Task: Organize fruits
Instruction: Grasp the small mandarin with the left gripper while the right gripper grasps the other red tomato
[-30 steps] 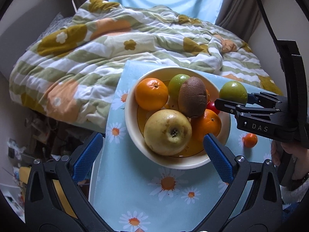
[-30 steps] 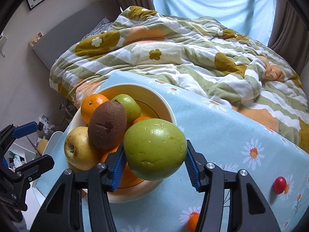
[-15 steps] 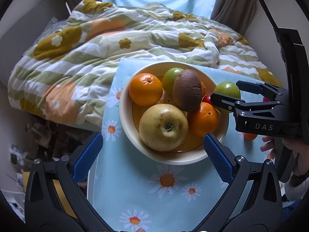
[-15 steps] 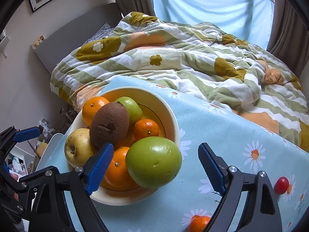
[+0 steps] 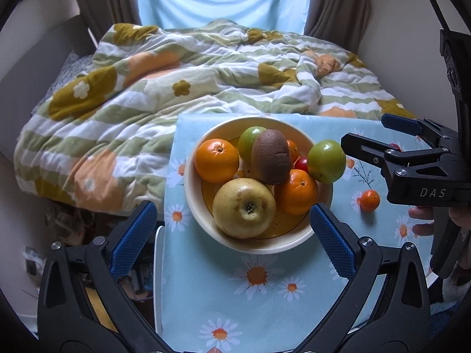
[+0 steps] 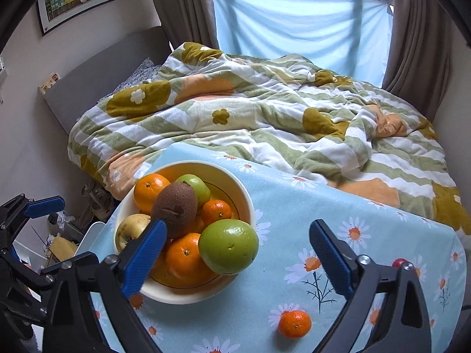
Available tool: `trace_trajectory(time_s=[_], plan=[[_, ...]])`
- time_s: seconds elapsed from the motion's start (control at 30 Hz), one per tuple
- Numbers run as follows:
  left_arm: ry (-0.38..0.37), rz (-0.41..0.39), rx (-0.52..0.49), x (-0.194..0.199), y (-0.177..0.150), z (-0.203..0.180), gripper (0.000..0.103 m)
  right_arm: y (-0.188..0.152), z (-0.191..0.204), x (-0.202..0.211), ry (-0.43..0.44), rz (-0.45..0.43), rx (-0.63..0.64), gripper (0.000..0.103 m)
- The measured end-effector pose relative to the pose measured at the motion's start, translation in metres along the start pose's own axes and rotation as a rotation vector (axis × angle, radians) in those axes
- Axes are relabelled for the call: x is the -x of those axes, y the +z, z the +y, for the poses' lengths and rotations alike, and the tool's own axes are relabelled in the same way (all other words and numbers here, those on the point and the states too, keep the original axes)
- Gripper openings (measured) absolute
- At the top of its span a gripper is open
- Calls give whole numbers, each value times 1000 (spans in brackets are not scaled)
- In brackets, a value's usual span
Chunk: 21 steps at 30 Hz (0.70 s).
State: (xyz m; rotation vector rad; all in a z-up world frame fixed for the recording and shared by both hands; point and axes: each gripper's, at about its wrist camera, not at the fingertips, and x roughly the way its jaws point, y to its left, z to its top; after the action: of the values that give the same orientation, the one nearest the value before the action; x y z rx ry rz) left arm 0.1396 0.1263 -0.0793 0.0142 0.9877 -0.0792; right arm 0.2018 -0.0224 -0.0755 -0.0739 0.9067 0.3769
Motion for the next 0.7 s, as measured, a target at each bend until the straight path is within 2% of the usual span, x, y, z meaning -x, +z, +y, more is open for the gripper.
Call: trace_trajectory(time_s=[0.2,0.3,0.37,0.47,0.7], plan=[[-49,-26,-61,18,8,-9,103,-4,-4,42,-67,-41,-62,102],[-72,-21,-105,23,11,-17,103,-10,-11,62,-157,-39,-94,102],[-67,-24,-153,26,12,-27,103,-15,-18,74,-205,-40,-109,102],[-48,-34,-212,31,11,-44,103,-21,-37,90,-226,-42,-140,102],[-65,-37,-192,33,10,-88,103,-35,-86,121,-262,-52,-143,102]])
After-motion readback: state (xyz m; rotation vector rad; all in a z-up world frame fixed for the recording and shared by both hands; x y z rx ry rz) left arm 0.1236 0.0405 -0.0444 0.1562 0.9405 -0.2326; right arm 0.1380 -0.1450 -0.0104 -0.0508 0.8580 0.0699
